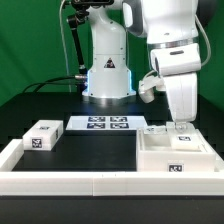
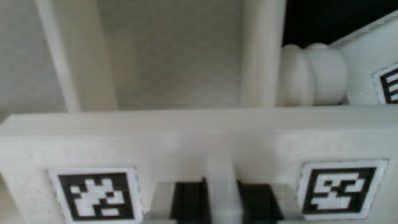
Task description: Assemble cabinet
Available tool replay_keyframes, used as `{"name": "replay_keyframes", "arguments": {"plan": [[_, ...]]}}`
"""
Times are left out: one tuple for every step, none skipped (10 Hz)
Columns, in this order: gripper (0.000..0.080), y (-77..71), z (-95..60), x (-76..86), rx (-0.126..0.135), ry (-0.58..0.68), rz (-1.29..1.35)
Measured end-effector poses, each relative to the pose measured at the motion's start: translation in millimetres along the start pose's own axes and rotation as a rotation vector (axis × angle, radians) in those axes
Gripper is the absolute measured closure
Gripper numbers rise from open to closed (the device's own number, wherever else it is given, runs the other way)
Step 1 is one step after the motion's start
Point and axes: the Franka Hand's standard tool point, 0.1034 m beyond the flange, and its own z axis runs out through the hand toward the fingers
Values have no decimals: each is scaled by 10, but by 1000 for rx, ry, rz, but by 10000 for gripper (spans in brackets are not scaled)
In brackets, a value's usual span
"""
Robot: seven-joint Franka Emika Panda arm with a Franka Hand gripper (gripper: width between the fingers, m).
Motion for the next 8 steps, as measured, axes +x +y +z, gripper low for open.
{"name": "replay_keyframes", "arguments": {"plan": [[731,79,0,3,5,2,-1],[731,210,0,2,-1,8,-2],[731,293,-3,-1,4,10,4],[731,364,-2,-3,6,12,8],[731,422,2,-5,2,15,12],[731,434,3,-5,9,14,12],[731,434,4,-5,15,13,12],[731,434,4,-6,16,13,13]]}}
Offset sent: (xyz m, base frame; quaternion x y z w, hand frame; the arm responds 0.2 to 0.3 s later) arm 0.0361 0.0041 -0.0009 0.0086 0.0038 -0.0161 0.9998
